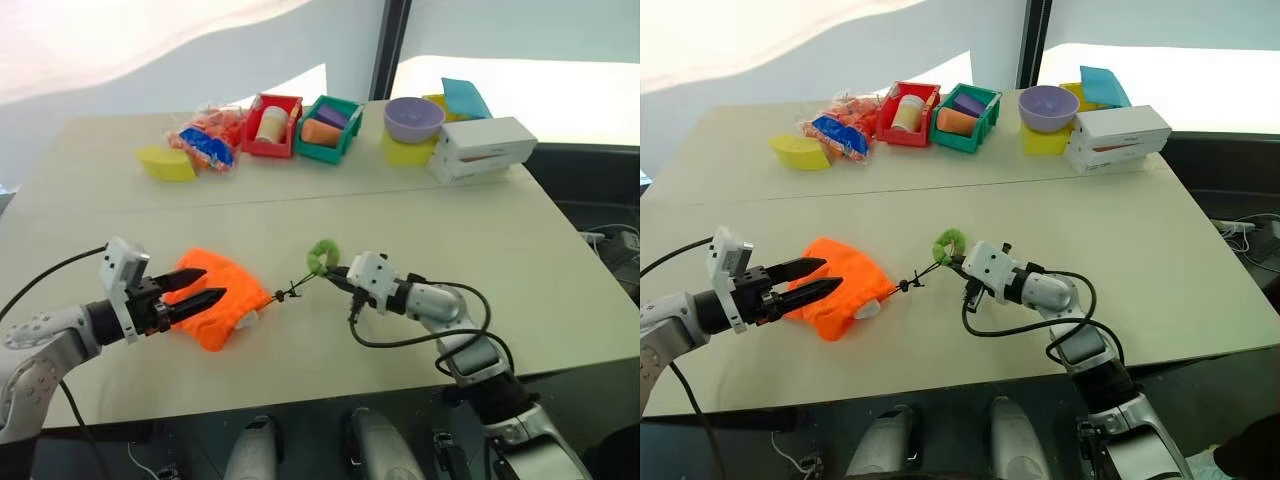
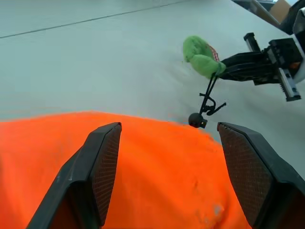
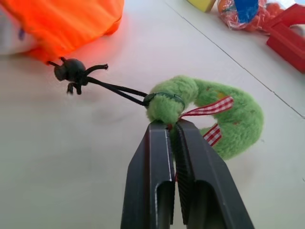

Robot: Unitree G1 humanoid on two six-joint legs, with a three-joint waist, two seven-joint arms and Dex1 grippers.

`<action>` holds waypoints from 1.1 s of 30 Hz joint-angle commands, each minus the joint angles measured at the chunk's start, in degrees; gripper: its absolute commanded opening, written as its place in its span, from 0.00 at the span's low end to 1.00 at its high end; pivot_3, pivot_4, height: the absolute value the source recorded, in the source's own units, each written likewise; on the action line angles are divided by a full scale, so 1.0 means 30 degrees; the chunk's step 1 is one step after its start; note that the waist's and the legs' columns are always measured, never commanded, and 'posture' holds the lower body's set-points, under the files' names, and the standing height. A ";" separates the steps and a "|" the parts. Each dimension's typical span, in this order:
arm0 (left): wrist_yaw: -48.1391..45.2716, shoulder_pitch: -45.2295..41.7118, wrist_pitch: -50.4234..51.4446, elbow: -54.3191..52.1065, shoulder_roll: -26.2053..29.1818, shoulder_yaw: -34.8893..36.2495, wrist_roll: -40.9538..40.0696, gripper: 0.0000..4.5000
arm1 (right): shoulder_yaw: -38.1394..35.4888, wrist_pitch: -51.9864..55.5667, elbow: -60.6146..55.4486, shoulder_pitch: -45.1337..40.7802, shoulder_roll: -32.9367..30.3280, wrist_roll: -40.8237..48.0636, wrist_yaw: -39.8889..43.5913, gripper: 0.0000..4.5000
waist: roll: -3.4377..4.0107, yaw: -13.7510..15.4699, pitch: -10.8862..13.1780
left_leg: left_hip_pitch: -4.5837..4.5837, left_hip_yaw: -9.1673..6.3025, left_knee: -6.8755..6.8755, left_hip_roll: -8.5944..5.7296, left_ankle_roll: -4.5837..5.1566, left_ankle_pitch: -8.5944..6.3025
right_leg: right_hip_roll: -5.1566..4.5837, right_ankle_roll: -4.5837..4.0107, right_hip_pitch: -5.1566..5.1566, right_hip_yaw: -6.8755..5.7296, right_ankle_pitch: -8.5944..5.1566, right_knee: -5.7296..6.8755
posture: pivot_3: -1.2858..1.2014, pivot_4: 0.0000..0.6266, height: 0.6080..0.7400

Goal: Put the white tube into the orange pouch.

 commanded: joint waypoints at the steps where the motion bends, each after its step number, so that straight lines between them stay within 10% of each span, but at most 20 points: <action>1: -0.0578 -0.1066 -0.0836 0.0353 0.0353 -0.0811 0.0701 0.76 | -0.0773 0.1469 -0.2152 0.0102 -0.0071 0.1270 0.0061 0.02 | 0.0000 0.0035 0.0000 | 0.0000 -0.0001 -0.0002 0.0000 0.0000 0.0000 | 0.0001 -0.0001 0.0000 0.0000 0.0000 0.0001 | 0.52 0.24 1.00; 5: -0.1746 -0.2913 -0.1362 0.1272 0.0406 -0.2396 0.1294 0.76 | -0.1427 0.2580 -0.2933 0.0218 -0.0449 0.2128 0.0208 0.02 | 0.0000 0.0102 0.0000 | -0.0007 0.0001 -0.0002 -0.0005 0.0001 0.0000 | -0.0003 0.0000 0.0001 0.0000 -0.0001 -0.0002 | 0.52 0.24 1.00; 8: -0.2532 -0.4538 -0.1811 0.2242 0.0208 -0.3873 0.2041 0.99 | -0.1824 0.2914 -0.3195 0.0236 -0.0945 0.2549 0.0361 0.00 | -0.0003 0.0242 0.0001 | -0.0020 0.0001 0.0021 -0.0021 0.0001 0.0001 | -0.0012 0.0002 0.0008 0.0000 -0.0002 -0.0007 | 0.52 0.24 1.00; 21: -0.3838 -0.8555 -0.4453 0.4781 -0.1465 -1.0064 0.7160 0.99 | -0.1664 0.3401 -0.4221 0.0034 -0.1101 0.3013 0.0096 0.00 | -0.0004 0.0243 0.0001 | -0.0021 -0.0002 0.0022 -0.0021 0.0005 0.0003 | 0.0000 0.0018 0.0012 0.0002 -0.0001 -0.0006 | 0.52 0.24 1.00; 33: -0.7720 -1.0895 -0.6803 0.8975 -0.2750 -1.1160 0.8114 0.99 | -0.1299 0.3494 -0.4647 -0.0191 -0.1051 0.3345 0.0195 0.00 | -0.0004 0.0393 0.0001 | -0.0024 -0.0008 0.0059 -0.0022 0.0007 0.0004 | 0.0009 0.0023 0.0019 0.0002 -0.0003 0.0015 | 0.52 0.24 1.00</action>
